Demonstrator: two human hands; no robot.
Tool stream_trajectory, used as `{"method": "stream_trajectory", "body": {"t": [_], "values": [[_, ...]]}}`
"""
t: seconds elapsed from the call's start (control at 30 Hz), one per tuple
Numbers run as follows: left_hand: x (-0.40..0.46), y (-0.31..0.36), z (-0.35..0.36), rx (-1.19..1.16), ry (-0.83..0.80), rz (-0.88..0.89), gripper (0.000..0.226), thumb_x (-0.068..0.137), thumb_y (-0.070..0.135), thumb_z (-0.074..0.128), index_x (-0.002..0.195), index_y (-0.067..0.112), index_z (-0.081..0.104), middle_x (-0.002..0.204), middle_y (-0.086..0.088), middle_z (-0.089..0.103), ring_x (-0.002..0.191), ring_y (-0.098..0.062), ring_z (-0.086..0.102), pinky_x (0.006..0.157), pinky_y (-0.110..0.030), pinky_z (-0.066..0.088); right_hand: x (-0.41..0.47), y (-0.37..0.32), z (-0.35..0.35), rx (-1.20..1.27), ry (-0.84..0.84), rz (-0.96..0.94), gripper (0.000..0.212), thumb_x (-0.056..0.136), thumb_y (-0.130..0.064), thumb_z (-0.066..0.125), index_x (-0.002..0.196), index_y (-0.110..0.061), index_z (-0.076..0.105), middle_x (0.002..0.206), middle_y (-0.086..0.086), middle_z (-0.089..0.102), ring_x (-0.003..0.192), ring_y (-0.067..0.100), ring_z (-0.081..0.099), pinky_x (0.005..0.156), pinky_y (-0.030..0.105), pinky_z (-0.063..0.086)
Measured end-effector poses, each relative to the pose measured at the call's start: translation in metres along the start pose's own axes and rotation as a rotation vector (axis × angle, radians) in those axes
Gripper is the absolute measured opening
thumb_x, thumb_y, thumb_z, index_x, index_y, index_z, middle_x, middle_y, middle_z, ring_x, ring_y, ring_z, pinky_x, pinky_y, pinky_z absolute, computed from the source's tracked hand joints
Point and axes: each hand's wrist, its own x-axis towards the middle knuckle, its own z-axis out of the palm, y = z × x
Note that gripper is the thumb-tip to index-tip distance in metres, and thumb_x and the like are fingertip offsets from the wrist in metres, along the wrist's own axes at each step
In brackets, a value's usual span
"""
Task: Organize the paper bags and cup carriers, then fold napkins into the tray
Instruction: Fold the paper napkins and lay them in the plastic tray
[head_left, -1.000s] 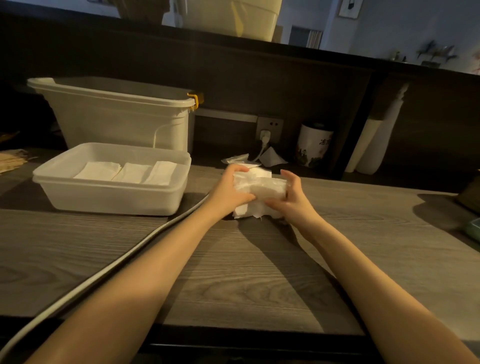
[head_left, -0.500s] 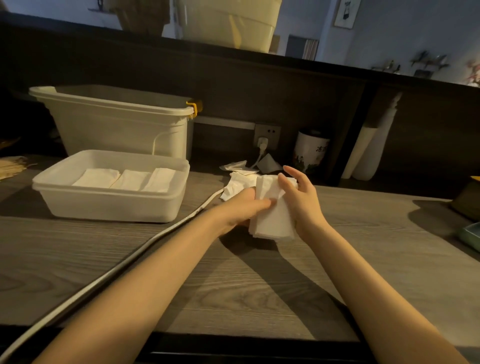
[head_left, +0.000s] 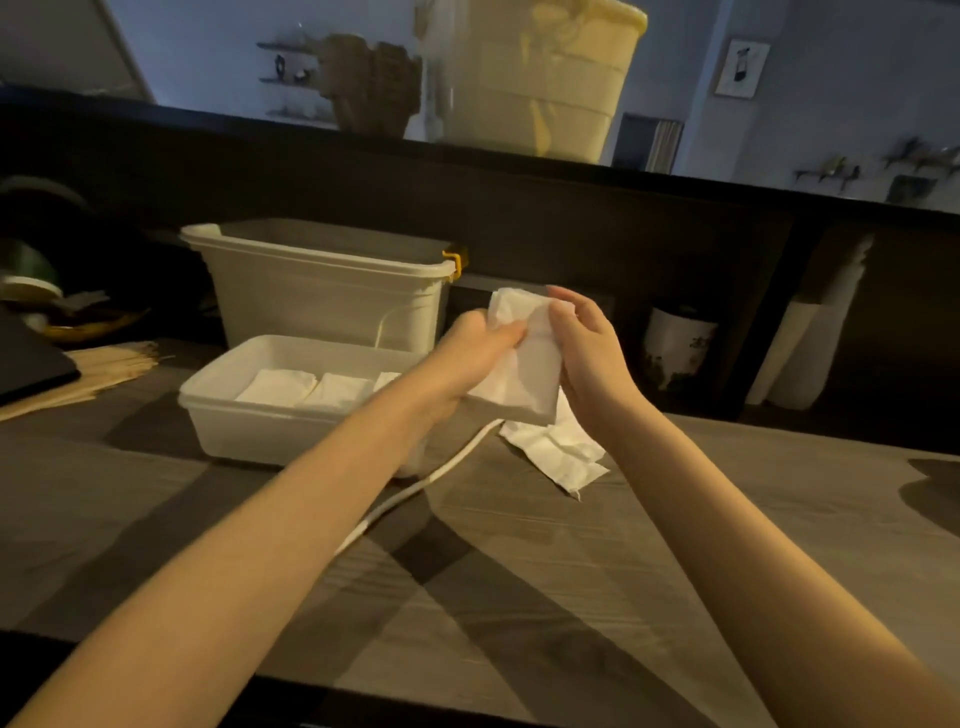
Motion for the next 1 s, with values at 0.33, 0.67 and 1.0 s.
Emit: {"method": "stream_trajectory", "body": {"t": [0.33,0.67,1.0], "values": [[0.01,-0.041,-0.141,0.002,0.151,-0.314,0.044,0.093,0.029,0.056,0.127,0.004,0.046,0.11,-0.012,0.062,0.093,-0.023,0.063,0.075,-0.035,0.055,0.013,0.019,0.079,0.13,-0.257,0.193,0.029,0.099,-0.024,0.043,0.125,-0.01,0.048,0.1,0.007,0.059,0.089,0.018,0.062,0.08,0.029,0.053],[0.029,-0.08,-0.157,0.327,0.066,-0.458,0.042,0.097,0.013,0.045,0.137,0.002,0.037,0.131,-0.015,0.05,0.116,-0.028,0.051,0.093,-0.034,0.044,0.019,0.034,0.099,-0.037,-0.315,0.178,0.022,0.098,-0.016,0.044,0.119,-0.013,0.05,0.089,0.004,0.06,0.078,0.015,0.062,0.072,0.023,0.052],[0.026,-0.077,-0.165,0.66,-0.062,-0.404,0.063,0.082,0.023,0.07,0.135,0.01,0.039,0.114,-0.01,0.057,0.099,-0.022,0.058,0.084,-0.033,0.051,0.021,0.037,0.096,-0.092,-0.332,0.157,0.021,0.098,-0.014,0.043,0.118,-0.013,0.051,0.091,0.004,0.06,0.078,0.014,0.062,0.073,0.023,0.053]]}}
